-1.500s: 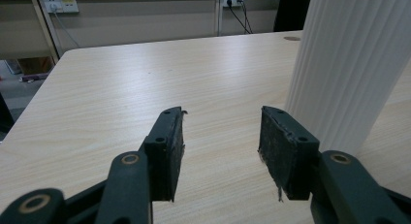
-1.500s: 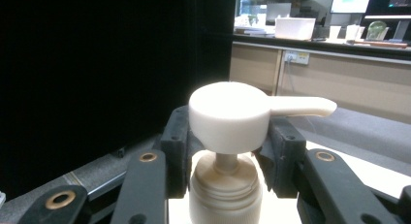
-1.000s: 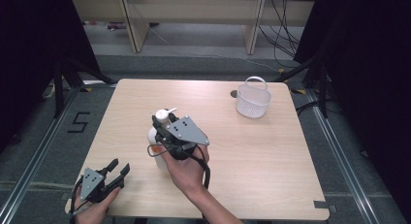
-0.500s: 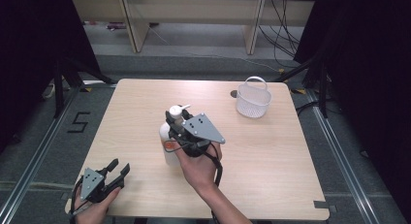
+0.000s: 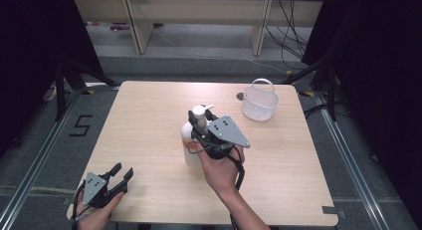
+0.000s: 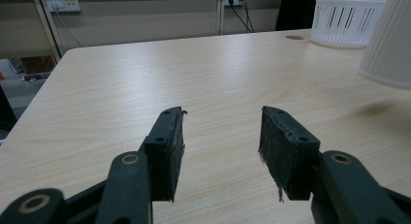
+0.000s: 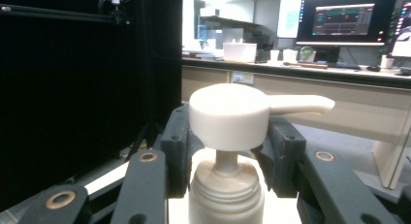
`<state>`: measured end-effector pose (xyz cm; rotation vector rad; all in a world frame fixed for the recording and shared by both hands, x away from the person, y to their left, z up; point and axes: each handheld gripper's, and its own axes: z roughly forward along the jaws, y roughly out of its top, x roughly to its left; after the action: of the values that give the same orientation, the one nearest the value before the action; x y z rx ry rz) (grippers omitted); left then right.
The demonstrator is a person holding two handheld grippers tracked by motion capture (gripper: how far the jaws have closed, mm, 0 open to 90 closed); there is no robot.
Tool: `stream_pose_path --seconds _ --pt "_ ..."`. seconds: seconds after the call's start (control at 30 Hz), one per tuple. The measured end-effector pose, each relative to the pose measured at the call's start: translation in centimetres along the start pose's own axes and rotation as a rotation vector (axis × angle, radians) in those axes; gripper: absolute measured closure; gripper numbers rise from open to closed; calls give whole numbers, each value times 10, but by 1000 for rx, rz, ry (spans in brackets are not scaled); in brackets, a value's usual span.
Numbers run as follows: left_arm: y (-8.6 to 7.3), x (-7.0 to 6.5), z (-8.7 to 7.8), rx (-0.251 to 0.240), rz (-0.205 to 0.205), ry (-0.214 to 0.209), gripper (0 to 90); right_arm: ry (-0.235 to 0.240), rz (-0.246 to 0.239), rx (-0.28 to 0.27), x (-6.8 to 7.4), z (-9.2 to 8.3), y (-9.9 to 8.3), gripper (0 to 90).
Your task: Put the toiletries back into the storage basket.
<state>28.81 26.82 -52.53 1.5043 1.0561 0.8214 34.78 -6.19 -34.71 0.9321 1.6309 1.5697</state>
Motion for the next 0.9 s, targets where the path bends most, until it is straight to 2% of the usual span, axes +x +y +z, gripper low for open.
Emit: stream_pose_path --seconds 0.07,0.1,0.13,0.33,0.53,0.57,0.63,0.67,0.7,0.9 --pt "0 0 0 4 1 3 503 -23 -17 -15 -10 -3 1 604" --pt "0 0 0 4 0 3 503 -31 -13 -13 -12 -4 2 604" --pt "0 0 0 3 -1 3 502 -30 14 -3 -13 -5 2 604" --pt "0 0 0 2 -5 5 503 -74 -6 -14 -30 -12 4 604" --pt "0 0 0 3 -5 7 502 -108 1 -20 -45 -18 5 604" --pt "0 0 0 3 -4 7 502 -128 -6 -23 -51 -21 5 604" --pt "0 0 0 2 -6 8 502 -133 -15 -26 -53 -22 6 604" --pt "0 0 0 3 -5 9 501 -146 -13 -19 -56 -24 6 604" --pt "0 0 0 4 -5 9 501 -150 0 -35 -58 -25 6 604" --pt "0 0 0 3 -4 9 501 -182 -2 -40 -73 -32 9 604"
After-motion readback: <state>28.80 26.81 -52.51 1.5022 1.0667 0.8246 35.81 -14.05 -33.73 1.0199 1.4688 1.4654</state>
